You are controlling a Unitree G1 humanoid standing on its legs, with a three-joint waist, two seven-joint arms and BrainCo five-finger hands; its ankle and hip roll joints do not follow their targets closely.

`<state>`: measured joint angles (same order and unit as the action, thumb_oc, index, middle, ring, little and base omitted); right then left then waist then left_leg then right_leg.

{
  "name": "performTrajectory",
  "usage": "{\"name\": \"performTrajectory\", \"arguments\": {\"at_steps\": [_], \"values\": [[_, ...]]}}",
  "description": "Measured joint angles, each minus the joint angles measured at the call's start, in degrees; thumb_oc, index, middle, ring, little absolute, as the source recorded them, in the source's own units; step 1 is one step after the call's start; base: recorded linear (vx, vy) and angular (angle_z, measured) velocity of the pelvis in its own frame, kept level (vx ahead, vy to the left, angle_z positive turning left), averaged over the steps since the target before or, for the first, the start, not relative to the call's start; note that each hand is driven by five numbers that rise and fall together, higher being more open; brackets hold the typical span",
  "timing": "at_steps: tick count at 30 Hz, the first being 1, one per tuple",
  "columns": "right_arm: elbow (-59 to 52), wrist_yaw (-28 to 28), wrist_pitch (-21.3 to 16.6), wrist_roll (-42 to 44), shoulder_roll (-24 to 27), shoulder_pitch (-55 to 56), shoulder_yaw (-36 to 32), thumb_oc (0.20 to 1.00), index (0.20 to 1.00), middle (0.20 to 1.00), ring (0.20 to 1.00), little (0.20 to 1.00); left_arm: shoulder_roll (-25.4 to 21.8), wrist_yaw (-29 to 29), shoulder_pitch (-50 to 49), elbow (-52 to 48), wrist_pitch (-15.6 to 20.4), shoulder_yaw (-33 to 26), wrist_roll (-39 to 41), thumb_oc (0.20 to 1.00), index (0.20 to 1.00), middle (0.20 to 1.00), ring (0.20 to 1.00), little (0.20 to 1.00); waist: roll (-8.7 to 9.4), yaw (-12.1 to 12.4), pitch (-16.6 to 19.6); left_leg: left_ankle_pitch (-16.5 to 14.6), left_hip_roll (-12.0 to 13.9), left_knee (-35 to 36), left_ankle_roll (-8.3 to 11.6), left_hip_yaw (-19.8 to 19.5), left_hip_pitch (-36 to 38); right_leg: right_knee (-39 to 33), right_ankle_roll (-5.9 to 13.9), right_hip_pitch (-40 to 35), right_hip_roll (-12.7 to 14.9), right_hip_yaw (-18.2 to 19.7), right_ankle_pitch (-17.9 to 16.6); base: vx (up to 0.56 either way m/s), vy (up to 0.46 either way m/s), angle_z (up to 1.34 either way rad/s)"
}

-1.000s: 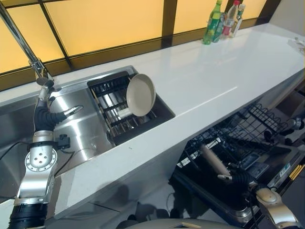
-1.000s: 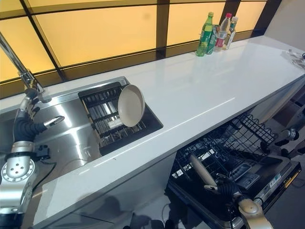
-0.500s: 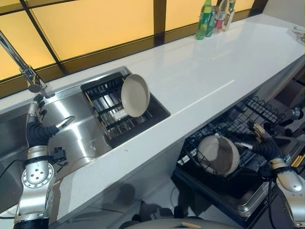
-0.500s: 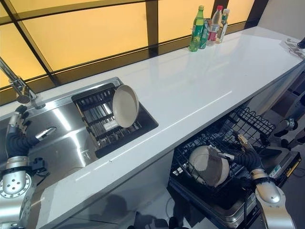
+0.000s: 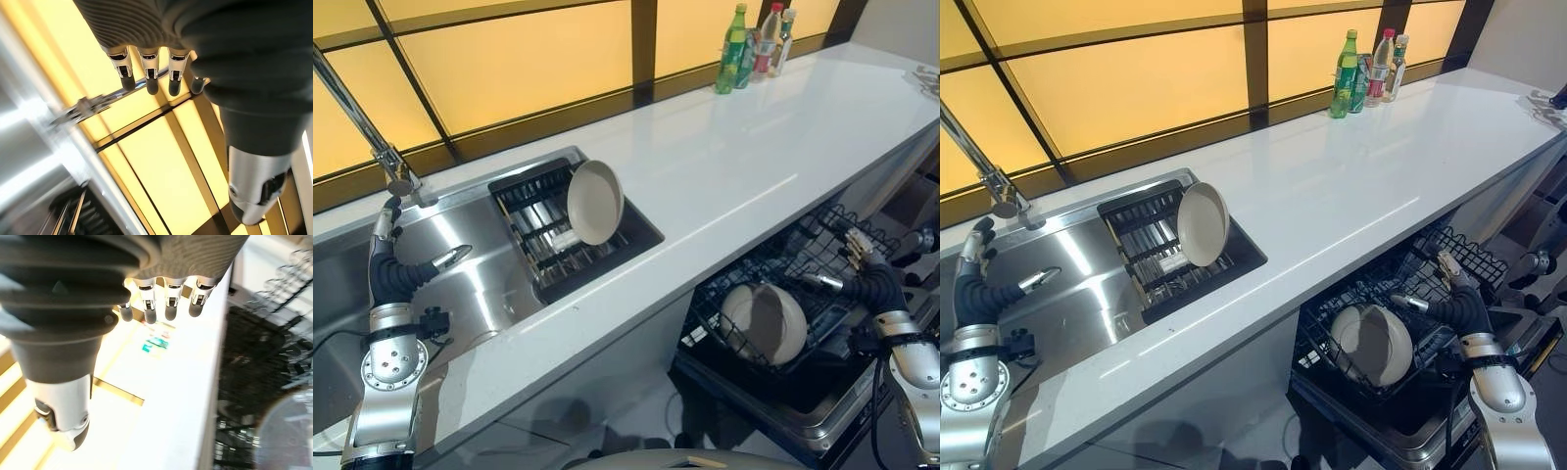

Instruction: Pick up plates and place into dishwasher.

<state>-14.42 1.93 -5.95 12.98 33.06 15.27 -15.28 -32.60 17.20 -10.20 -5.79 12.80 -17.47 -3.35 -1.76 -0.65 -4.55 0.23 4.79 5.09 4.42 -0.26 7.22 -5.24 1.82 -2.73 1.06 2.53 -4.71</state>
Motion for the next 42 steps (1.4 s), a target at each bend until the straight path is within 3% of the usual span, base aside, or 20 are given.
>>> {"name": "performTrajectory", "arguments": {"at_steps": [4,8,12,14,15,17,18,20,21,22,23,28,35,42], "values": [[-1.6,-1.3,-3.5,1.3,0.4,-3.1,0.0,1.000,1.000,1.000,1.000,1.000,-5.3,2.4,0.7,-0.2,2.2,0.4,-8.1,1.000,1.000,1.000,1.000,1.000,-0.29,-0.1,0.1,0.0,0.1,0.0,0.02,0.0,0.0,0.0,-0.03,0.0,-0.1,0.0,0.0,-0.02,-0.086,0.00],[-1.6,-1.7,-4.0,3.5,2.1,-6.0,0.2,1.000,1.000,1.000,1.000,1.000,-10.4,5.4,2.5,0.1,3.2,1.9,-16.3,1.000,1.000,1.000,1.000,1.000,-0.60,-0.2,0.3,0.0,0.1,-0.9,0.63,0.1,0.0,0.3,-0.41,0.2,-0.5,0.0,0.3,0.00,-0.089,-0.02],[-1.1,-1.0,-4.9,5.5,3.7,-8.7,2.2,1.000,1.000,1.000,1.000,1.000,-16.2,8.9,5.1,2.9,4.2,5.3,-23.3,1.000,1.000,1.000,1.000,1.000,-0.29,0.1,-0.2,-3.4,-0.3,-10.9,1.08,-0.6,-3.3,6.8,-1.38,2.6,-0.8,1.6,4.1,0.03,-0.026,-0.14],[-0.6,-0.9,-5.2,5.7,4.0,-11.0,4.7,1.000,1.000,1.000,1.000,1.000,-19.5,10.5,6.5,5.9,4.1,8.1,-26.1,1.000,1.000,1.000,1.000,1.000,1.72,0.7,-2.2,-3.8,-3.2,-20.7,-0.33,-5.7,-7.3,9.2,-1.55,2.7,0.8,5.2,4.8,0.12,0.125,-0.55],[-0.6,-0.9,-5.4,5.7,4.6,-11.6,5.6,1.000,1.000,1.000,1.000,1.000,-20.4,10.8,6.6,6.2,4.1,9.2,-27.3,1.000,1.000,1.000,1.000,1.000,1.94,1.3,-2.5,-4.3,-4.7,-20.7,-1.19,-8.8,-8.2,9.5,-1.52,2.9,1.1,6.7,4.7,0.12,0.182,-0.76],[-0.1,-0.9,-5.8,5.8,5.7,-12.6,7.1,1.000,1.000,1.000,1.000,1.000,-23.2,11.9,8.0,6.4,3.9,12.4,-28.9,1.000,1.000,1.000,1.000,1.000,0.78,1.2,-2.5,-4.5,-6.6,-15.8,-1.83,-12.6,-8.2,10.7,-1.19,4.4,0.8,8.9,4.9,0.14,0.217,-0.68],[-0.1,-0.6,-6.0,5.9,6.9,-12.6,7.2,1.000,1.000,1.000,1.000,1.000,-24.3,12.4,8.9,6.7,4.0,12.8,-29.7,1.000,1.000,1.000,1.000,1.000,-0.40,1.0,-2.8,-5.7,-6.9,-14.3,-2.40,-12.6,-8.6,11.7,-0.67,5.6,0.3,9.8,5.2,0.16,0.223,-0.64],[-0.2,0.3,-6.2,6.6,8.4,-12.5,7.2,1.000,1.000,1.000,1.000,1.000,-24.9,13.9,10.2,7.6,3.1,12.8,-29.7,1.000,1.000,1.000,1.000,1.000,-2.46,0.4,-2.9,-6.1,-7.2,-13.7,-3.10,-12.5,-10.0,12.4,0.52,7.4,-0.9,12.1,5.2,0.06,0.236,-0.76],[-0.2,0.6,-6.3,7.0,8.7,-12.6,7.1,1.000,1.000,1.000,1.000,1.000,-25.4,14.5,10.5,7.7,2.5,12.8,-29.9,1.000,1.000,1.000,1.000,1.000,-2.45,0.5,-3.4,-5.2,-7.1,-13.1,-3.91,-11.4,-10.8,17.0,1.02,9.2,-1.7,11.3,6.3,0.03,0.251,-0.68],[0.1,0.8,-6.3,7.0,8.6,-12.6,7.2,1.000,1.000,1.000,1.000,1.000,-26.7,15.5,11.6,8.6,1.9,14.3,-30.6,1.000,1.000,1.000,1.000,1.000,-1.01,-0.3,-3.5,-3.8,-7.6,-11.7,-4.13,-10.0,-10.8,20.9,0.44,10.6,-1.5,10.1,9.2,0.05,0.245,-0.62],[0.4,0.9,-6.9,7.4,9.2,-12.8,6.9,1.000,1.000,1.000,1.000,1.000,-27.1,16.2,13.5,10.0,1.5,16.5,-31.8,1.000,1.000,1.000,1.000,1.000,-0.49,-0.4,-3.5,-2.0,-7.9,-10.7,-3.83,-9.5,-10.8,20.3,0.30,11.7,-0.8,9.7,9.9,0.05,0.242,-0.43],[2.3,1.3,-7.7,8.6,10.1,-12.7,6.8,1.000,1.000,1.000,1.000,1.000,-27.1,19.9,19.4,14.4,1.0,23.7,-36.2,1.000,1.000,1.000,1.000,1.000,-1.25,-4.8,-4.2,0.7,-8.4,-8.1,-4.06,-9.3,-11.7,16.8,1.53,12.2,0.3,9.7,7.9,0.03,0.242,-0.08],[4.0,1.4,-7.7,8.6,10.8,-13.4,7.3,1.000,1.000,1.000,1.000,1.000,-27.0,25.9,24.9,15.7,-2.8,25.9,-38.3,1.000,1.000,1.000,1.000,1.000,-2.61,-5.2,-7.3,1.4,-8.1,-5.5,-4.29,-7.8,-10.8,14.7,1.66,12.0,0.4,10.6,7.3,0.05,0.186,-0.08],[4.7,1.3,-7.4,8.5,13.1,-18.8,9.0,1.000,1.000,1.000,1.000,1.000,-27.1,26.3,31.6,19.8,-8.4,34.8,-45.5,1.000,1.000,1.000,1.000,1.000,-3.34,-6.4,-11.1,1.4,-8.1,-5.7,-4.27,-6.8,-12.0,15.7,1.74,14.0,0.2,11.3,7.3,0.01,0.130,-0.07]]}}
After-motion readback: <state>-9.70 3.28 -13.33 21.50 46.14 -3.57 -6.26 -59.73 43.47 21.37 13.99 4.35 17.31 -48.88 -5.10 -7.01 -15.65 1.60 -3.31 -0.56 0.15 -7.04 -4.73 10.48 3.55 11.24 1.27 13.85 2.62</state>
